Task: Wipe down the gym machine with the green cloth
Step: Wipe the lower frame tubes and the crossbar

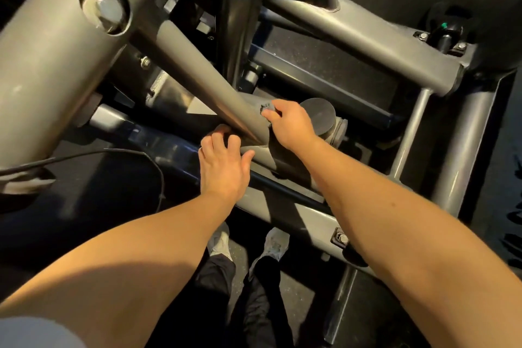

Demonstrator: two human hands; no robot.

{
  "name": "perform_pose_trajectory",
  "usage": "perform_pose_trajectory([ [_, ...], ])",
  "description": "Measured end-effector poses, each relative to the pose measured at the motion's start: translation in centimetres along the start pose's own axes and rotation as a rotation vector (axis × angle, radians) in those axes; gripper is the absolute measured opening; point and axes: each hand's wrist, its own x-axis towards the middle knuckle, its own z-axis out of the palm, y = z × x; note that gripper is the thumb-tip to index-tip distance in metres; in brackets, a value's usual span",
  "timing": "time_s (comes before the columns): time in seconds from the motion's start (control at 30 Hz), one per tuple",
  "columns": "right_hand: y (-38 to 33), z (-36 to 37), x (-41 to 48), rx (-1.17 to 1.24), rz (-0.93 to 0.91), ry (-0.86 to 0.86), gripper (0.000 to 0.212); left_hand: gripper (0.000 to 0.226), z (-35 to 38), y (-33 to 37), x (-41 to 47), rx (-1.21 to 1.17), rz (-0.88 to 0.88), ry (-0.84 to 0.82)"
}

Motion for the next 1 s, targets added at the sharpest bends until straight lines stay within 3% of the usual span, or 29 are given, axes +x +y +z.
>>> perform_pose_trajectory([
  [0.2, 3.2, -1.5, -2.2, 0.035, -0.036, 0.026, 0.023, 0.035, 0.4, 0.0, -0.1, -0.006, -0.024, -0.018],
  [0.4, 10.3, -5.1, -8.9, -0.032, 0.144, 0.159, 0.029, 0.034, 0.8, 0.0, -0.4, -0.029, -0.024, 0.0],
  [0.53, 9.5, -4.1, -11.3, 0.023, 0.231, 0.351, 0.026, 0.034, 0.8, 0.0, -0.4, -0.02, -0.02, 0.012],
  [0.6, 7.4, -1.8, -11.1, 0.014, 0.126, 0.433, 0.021, 0.034, 0.9, 0.0, -0.4, -0.022, -0.025, 0.009],
  [0.7, 4.0, 3.0, -9.5, -0.063, -0.114, 0.391, 0.026, 0.036, 0.9, -0.1, -0.3, -0.03, -0.028, 0.0],
  [0.77, 2.6, 4.7, -8.6, -0.004, -0.107, 0.388, 0.044, 0.038, 0.7, -0.1, -0.3, -0.029, -0.035, -0.006],
  [0.9, 5.4, 3.6, -10.7, -0.128, -0.188, 0.322, 0.055, 0.04, 0.3, -0.2, -0.3, -0.011, -0.028, -0.021],
  [1.0, 10.5, 1.7, -14.6, -0.149, -0.057, 0.391, 0.057, 0.037, 0.4, -0.1, -0.4, -0.04, -0.017, -0.016],
])
